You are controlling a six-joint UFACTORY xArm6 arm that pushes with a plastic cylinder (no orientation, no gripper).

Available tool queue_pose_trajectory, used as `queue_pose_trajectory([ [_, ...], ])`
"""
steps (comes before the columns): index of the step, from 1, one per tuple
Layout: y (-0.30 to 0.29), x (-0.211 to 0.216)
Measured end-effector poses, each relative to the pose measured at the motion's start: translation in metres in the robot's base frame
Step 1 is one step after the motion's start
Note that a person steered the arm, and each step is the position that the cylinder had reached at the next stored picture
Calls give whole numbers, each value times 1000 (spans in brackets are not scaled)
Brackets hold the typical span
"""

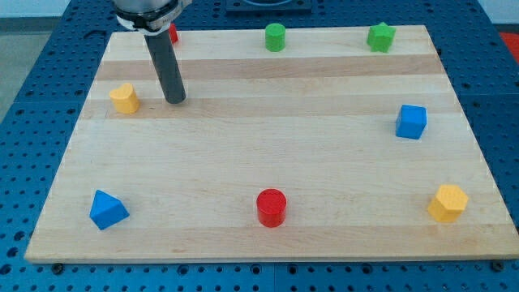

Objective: Point your arm towards top left

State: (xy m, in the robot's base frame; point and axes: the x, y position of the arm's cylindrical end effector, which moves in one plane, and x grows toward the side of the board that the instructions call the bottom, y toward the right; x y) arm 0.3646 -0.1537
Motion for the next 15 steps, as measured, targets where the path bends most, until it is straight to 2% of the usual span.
queue_pose_trajectory([
  [12,-10,-5],
  [14,18,-5],
  [15,5,-39],
])
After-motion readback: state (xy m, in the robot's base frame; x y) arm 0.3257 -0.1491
